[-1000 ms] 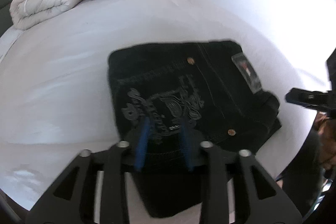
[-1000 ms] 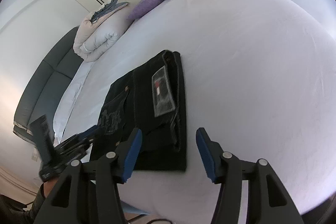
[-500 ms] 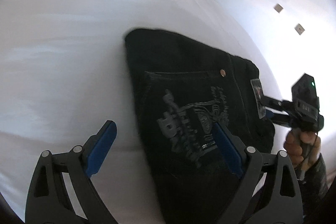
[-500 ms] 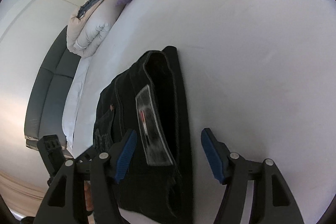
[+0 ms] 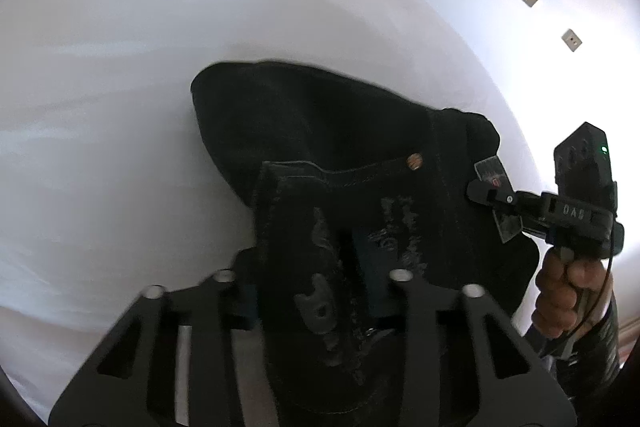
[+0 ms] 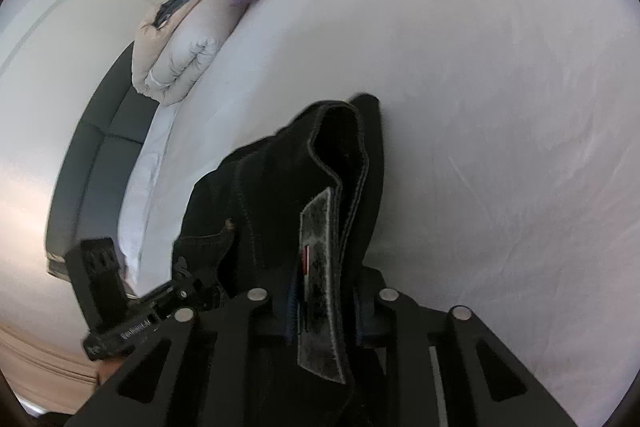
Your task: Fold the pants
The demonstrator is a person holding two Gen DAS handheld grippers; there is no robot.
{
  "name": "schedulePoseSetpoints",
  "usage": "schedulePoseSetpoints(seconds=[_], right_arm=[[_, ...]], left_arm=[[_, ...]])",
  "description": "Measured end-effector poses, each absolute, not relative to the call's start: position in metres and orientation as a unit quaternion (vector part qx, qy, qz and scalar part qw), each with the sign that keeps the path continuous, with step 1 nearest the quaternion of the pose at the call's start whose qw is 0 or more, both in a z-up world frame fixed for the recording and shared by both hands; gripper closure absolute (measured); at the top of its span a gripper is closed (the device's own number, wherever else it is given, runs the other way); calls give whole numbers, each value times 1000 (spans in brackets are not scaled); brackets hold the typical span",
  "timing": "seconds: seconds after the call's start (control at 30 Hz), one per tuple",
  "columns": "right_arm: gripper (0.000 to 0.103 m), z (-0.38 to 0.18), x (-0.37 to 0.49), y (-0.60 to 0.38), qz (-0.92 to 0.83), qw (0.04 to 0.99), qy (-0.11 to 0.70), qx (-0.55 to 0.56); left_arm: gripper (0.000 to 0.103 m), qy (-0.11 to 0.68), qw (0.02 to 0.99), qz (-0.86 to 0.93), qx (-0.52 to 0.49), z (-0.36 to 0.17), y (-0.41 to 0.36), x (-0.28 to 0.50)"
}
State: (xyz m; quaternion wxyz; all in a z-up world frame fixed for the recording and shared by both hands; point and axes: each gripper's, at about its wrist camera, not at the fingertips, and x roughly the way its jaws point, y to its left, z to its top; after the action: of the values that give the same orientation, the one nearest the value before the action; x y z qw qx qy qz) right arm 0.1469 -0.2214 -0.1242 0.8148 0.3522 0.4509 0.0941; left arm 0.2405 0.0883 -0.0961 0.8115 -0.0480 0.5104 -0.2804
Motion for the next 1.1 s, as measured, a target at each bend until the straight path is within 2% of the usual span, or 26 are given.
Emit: schedulePoseSetpoints(seconds=[0.1,0.33,0.43,0.57,0.63,0.67,0.8,0.9,1.07,1.1], right_arm=[[83,-95,144,-215,101,838,431,320],[83,-47,164,-251,101,864,389,303],[83,-55,185,-281,93,859,391,317],[82,-95,212,-313,71,840,417,338],[78,-121,218,-322,51,829,436,345],[72,-133,218,-327,46,825,441,351],[72,-150,210,-337,68,822,411,388],[67,-148,205,-336,69,826,407,385],[45,-123,175,-333,28,842,396,364],[45,-115,167,-329,24,849,389,357]], left_arm=[[82,492,821,-288,-41,-77,85,242],[82,444,838,-318,-16,-31,53,278],[82,437,840,-321,5,-31,31,303],[82,464,828,-315,9,-67,5,339],[76,476,826,-302,18,-89,-1,347],[74,476,827,-298,19,-95,-7,349],[55,469,836,-284,21,-106,-7,350],[46,467,839,-280,12,-109,-3,347],[44,417,865,-280,7,-88,9,315],[35,400,874,-276,13,-81,13,306]])
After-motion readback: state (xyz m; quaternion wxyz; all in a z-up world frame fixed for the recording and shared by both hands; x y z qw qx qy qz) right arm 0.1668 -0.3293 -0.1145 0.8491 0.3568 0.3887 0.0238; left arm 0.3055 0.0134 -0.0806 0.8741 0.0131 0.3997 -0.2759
